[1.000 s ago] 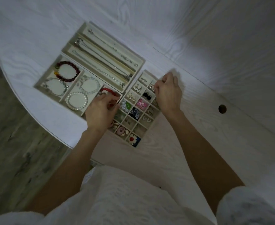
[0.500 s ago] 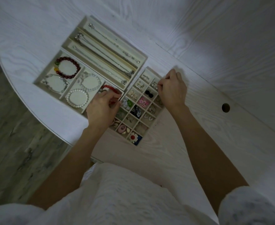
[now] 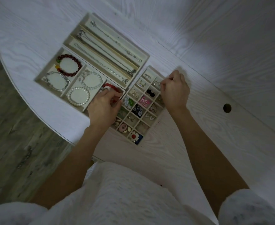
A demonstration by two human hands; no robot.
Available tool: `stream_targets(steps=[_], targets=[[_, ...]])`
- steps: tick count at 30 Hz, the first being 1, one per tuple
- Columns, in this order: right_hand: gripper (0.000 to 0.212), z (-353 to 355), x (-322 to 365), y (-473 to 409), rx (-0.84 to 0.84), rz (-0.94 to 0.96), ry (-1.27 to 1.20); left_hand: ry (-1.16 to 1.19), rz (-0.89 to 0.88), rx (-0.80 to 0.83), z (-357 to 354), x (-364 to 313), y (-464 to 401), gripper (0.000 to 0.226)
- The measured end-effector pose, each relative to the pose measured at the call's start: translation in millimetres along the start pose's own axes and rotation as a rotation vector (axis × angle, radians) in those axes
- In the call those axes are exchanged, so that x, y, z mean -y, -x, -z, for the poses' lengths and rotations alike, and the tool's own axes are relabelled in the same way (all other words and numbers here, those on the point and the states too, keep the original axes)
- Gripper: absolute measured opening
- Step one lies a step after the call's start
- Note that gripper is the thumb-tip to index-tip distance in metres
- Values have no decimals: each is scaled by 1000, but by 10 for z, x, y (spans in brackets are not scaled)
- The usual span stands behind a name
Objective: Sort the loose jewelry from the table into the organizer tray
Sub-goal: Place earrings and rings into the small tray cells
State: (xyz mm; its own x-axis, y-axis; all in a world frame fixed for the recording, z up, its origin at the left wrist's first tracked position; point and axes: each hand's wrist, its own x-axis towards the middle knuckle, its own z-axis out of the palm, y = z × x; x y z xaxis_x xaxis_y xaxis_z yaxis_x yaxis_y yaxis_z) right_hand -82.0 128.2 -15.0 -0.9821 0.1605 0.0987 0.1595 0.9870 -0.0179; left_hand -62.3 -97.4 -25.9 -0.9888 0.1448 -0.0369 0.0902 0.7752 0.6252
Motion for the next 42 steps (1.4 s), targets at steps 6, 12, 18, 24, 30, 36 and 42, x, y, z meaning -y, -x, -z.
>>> stream_targets(steps=[6, 12, 18, 24, 30, 36, 42], targets=[[8, -6, 90, -59, 97, -46, 148, 11, -4, -3, -1, 5, 2, 18], [10, 52, 90, -81, 190, -39, 128, 16, -11, -4, -11, 14, 6, 18], [10, 48, 12, -119, 173, 56, 138, 22, -8, -11, -10, 9, 5, 18], [18, 16, 87, -63, 114, 0, 205, 21, -11, -7, -9, 13, -1, 18], [11, -19, 66, 23, 69, -83, 114, 17, -16, -13, -3, 9, 0, 19], [7, 59, 1, 116, -58, -114, -44, 7, -14, -5, 1, 9, -4, 18], [15, 91, -18, 153, 17, -63, -109, 16, -21, 4, -5, 27, -10, 18]])
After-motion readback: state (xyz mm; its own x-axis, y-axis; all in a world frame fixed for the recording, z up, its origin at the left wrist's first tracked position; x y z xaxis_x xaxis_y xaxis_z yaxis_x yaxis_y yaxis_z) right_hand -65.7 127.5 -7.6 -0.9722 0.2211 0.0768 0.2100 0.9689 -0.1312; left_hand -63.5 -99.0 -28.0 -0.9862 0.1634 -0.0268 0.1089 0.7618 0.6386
